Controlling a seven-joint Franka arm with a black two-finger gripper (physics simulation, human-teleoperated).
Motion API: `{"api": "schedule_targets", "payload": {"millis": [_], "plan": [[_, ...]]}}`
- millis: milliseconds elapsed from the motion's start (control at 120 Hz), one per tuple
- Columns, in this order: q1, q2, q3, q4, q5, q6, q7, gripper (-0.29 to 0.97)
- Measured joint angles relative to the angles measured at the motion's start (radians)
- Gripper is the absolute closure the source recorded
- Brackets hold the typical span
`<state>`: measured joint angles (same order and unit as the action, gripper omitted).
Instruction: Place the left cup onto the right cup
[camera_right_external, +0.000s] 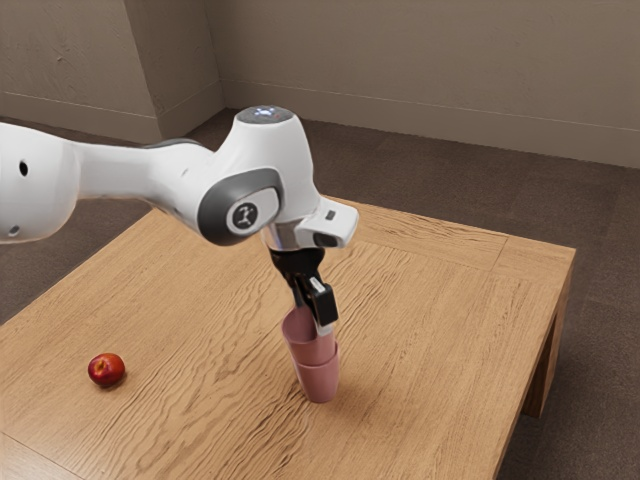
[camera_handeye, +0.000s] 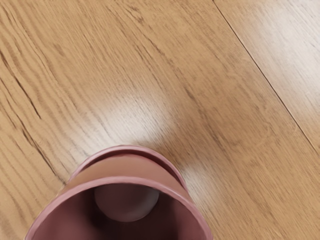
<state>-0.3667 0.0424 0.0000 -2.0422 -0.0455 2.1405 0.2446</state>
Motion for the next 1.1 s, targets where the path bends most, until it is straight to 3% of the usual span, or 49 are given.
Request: {"api": "schedule_targets", "payload": {"millis": [175,450,517,692,1100], "plan": [[-0.010,-0.043,0.010,0.025,-0.001,-0.035,0.004,0.05],[-0.100,0.012,0.126,0.277,-0.006,-0.180,0.008,0.01],[-0.069,0.028,0.156,0.328,-0.004,-0.211,0.007,0.01],[0.121,0.078,0.169,0.467,0.005,-0.302,0.008,0.00],[0.111,0.067,0.172,0.492,0.008,-0.377,0.010,0.00]]}}
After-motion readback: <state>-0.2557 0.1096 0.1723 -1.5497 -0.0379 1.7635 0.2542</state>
